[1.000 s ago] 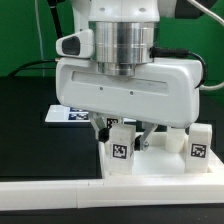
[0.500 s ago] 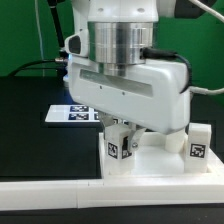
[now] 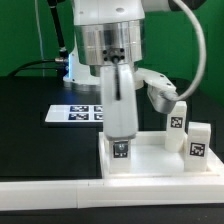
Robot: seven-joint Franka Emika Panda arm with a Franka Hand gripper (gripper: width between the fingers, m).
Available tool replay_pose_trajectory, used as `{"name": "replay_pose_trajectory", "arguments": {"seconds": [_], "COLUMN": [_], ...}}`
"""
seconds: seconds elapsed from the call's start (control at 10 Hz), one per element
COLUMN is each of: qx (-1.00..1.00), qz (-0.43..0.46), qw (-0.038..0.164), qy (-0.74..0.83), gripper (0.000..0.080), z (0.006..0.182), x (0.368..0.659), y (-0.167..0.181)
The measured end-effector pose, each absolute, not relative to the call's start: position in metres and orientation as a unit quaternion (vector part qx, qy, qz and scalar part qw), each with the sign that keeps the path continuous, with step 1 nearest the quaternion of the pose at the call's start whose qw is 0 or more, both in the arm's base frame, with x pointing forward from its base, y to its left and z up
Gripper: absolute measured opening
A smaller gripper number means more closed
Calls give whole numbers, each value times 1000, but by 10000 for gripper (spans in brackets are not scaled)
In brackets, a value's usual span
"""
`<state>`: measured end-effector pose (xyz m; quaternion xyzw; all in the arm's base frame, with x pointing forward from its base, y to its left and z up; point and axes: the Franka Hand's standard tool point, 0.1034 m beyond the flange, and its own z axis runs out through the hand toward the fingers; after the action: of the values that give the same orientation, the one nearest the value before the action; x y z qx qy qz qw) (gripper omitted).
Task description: Assemble square table
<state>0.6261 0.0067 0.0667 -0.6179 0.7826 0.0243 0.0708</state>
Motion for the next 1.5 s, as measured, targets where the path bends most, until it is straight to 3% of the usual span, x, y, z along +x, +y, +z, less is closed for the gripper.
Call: {"name": "replay_pose_trajectory", "arguments": {"seconds": [0.4, 0.5, 0.6, 0.7, 0.8, 1.2, 1.3, 1.5], "qx": [-561, -592, -660, -732, -772, -834, -889, -949], "qz": [27, 23, 11, 4, 0, -7, -16, -23], "qw": [70, 69, 66, 61, 58, 55, 36, 23], "qy": [824, 803, 749, 678, 633, 549, 455, 312], "gripper": [287, 471, 585, 585, 636, 649, 649, 649], "z": [66, 67, 67, 65, 65, 65, 66, 68], "x": [627, 627, 628, 626, 626, 626, 627, 629], "y": [7, 7, 8, 10, 11, 8, 8, 9]}}
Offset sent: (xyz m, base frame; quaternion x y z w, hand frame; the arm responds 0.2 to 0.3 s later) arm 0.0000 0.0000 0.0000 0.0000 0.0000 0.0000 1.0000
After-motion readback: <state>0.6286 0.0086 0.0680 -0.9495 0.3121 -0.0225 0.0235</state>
